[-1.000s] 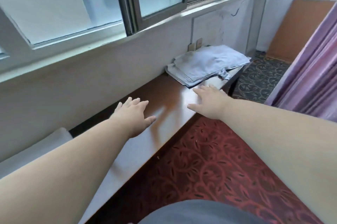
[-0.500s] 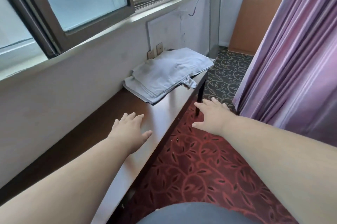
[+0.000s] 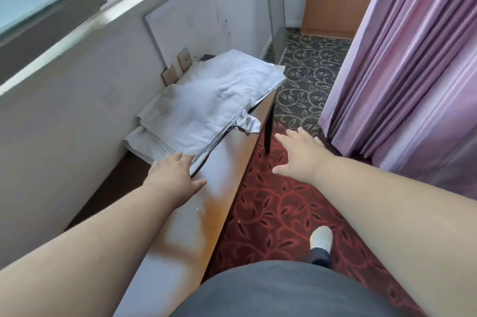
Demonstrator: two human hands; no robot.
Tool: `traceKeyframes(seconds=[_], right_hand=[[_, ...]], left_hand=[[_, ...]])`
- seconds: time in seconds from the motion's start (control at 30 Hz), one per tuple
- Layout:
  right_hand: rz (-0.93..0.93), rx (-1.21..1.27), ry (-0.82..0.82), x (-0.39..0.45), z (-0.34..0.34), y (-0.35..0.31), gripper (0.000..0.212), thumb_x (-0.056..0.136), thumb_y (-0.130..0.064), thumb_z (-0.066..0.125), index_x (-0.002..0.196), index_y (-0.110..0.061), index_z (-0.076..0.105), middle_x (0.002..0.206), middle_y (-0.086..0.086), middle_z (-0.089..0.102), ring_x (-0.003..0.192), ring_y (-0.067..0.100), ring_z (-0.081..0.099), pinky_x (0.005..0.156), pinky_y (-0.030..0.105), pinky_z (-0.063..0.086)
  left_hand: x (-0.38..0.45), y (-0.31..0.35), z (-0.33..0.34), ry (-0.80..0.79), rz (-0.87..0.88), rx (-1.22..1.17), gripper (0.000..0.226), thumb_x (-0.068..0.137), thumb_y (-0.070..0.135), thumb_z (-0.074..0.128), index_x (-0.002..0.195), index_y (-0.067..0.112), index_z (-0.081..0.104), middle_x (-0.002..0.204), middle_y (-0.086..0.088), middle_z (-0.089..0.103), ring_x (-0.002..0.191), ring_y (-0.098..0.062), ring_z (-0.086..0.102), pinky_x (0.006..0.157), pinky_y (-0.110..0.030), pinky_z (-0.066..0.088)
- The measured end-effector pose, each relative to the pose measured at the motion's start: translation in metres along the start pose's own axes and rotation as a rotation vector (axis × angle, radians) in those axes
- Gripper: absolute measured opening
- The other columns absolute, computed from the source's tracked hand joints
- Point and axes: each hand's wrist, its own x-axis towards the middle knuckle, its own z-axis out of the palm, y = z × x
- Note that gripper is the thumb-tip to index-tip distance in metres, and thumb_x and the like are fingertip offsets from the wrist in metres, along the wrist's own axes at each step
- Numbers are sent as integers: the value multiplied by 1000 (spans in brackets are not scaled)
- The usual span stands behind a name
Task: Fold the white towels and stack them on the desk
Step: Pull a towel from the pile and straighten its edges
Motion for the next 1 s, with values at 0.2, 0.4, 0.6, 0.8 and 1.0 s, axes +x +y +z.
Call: traceKeyframes(seconds=[0.2,0.4,0.6,0.8,1.0], right_hand=[[-190,-90,-48,117,-25,28,96,82,-64,61,156,-31,10,165,1,8,152,24,-3,119,55,7],[-327,-245,-100,223,-69,52,99,79,-65,63,156,-34,9,165,1,6,151,27,-4,119,57,7],[-362,-356,-177,294,-77,43,105,76,-59,72,156,-36,8,165,2,2,151,29,-6,119,59,6],[-438,-464,-149,357,-73,20,93,84,-66,57,156,-34,7,165,2,1,151,30,-9,118,61,5],[-478,-477,-108,410,-62,-3,78,91,-68,38,155,-34,9,165,2,2,150,29,-10,116,61,2]], left_hand=[[71,14,1,-63,-199,-24,80,83,72,46,148,28,31,152,-1,35,141,-19,27,110,-43,28],[114,34,1,-135,-401,-63,79,85,72,42,150,29,27,156,-4,27,145,-22,20,115,-45,23],[127,35,22,-247,-390,18,78,87,69,41,151,31,20,160,-5,18,147,-26,14,115,-47,19],[177,-13,21,-308,-437,-7,75,92,61,40,154,28,15,161,-6,14,147,-24,13,116,-44,16],[248,-42,9,-305,-418,-61,59,102,45,29,155,25,12,161,-7,16,147,-26,15,118,-44,15]])
